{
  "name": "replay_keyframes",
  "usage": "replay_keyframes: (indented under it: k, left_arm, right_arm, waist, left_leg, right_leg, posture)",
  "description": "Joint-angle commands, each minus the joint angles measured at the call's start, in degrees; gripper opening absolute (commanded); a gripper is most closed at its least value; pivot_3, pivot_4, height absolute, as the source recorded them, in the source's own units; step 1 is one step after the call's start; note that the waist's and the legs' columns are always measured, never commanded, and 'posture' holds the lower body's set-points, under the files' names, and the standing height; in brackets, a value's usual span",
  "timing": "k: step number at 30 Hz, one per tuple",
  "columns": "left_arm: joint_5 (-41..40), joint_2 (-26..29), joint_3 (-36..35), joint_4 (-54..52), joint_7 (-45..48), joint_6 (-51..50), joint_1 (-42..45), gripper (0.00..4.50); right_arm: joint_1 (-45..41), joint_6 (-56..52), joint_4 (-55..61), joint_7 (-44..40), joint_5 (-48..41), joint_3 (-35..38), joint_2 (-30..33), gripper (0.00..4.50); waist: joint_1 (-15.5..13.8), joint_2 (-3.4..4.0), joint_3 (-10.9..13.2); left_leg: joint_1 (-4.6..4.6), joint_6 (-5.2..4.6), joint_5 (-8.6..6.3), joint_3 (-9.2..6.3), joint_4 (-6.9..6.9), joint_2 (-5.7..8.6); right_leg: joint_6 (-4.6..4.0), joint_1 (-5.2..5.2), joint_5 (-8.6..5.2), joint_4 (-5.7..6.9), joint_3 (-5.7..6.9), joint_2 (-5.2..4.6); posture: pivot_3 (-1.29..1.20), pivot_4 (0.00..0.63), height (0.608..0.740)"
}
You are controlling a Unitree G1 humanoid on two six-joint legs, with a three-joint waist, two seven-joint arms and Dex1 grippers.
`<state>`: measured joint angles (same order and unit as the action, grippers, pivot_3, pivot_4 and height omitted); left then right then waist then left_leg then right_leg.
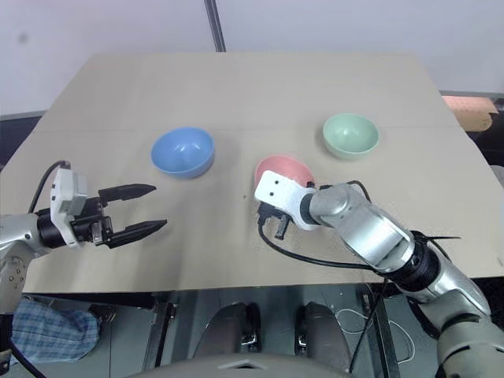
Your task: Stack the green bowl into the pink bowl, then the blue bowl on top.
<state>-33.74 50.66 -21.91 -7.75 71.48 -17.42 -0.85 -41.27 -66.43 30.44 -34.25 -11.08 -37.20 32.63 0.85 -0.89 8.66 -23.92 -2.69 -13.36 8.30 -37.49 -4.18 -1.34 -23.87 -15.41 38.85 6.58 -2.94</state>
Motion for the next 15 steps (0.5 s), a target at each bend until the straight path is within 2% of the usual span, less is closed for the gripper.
replay_keyframes:
  k: [1,8,14,15]
  left_arm:
    - [0.0,0.6,-1.7,-0.8,0.2,1.2,-0.7,4.5]
    - [-0.1,0.7,-2.1,-1.1,0.0,1.6,-1.8,4.5]
    - [0.1,0.7,-2.1,-1.2,0.1,2.1,-2.5,4.5]
    - [0.1,0.7,-2.0,-1.1,0.1,2.1,-2.5,4.5]
  right_arm:
    - [-1.9,1.1,0.6,-0.4,1.8,-1.9,0.4,0.07]
    - [-5.6,3.4,0.7,-2.2,5.3,-6.9,0.5,0.07]
    - [-6.8,3.4,0.8,-2.7,6.5,-8.0,-1.3,0.07]
    - [-6.7,3.5,0.8,-2.9,6.5,-8.0,-1.4,0.45]
  waist:
    - [0.1,0.0,0.0]
    - [0.2,0.01,0.0]
    - [0.2,0.0,0.0]
    - [0.2,0.0,0.0]
  left_leg:
    - [0.0,0.0,0.0,0.0,0.0,0.0]
    - [0.03,0.01,0.01,0.0,0.01,-0.04]
    - [0.03,0.02,0.01,0.0,0.01,-0.04]
    - [0.03,0.02,0.01,0.0,0.01,-0.04]
  right_leg:
    - [0.0,-0.01,0.0,0.01,0.0,0.0]
    - [0.03,-0.02,-0.02,0.05,0.02,0.03]
    - [0.0,-0.02,0.0,0.04,0.02,0.03]
    - [0.0,-0.02,0.0,0.04,0.02,0.03]
  posture:
    - [0.0,0.15,0.74]
    - [0.0,0.15,0.74]
    - [0.0,0.15,0.74]
    - [0.0,0.15,0.74]
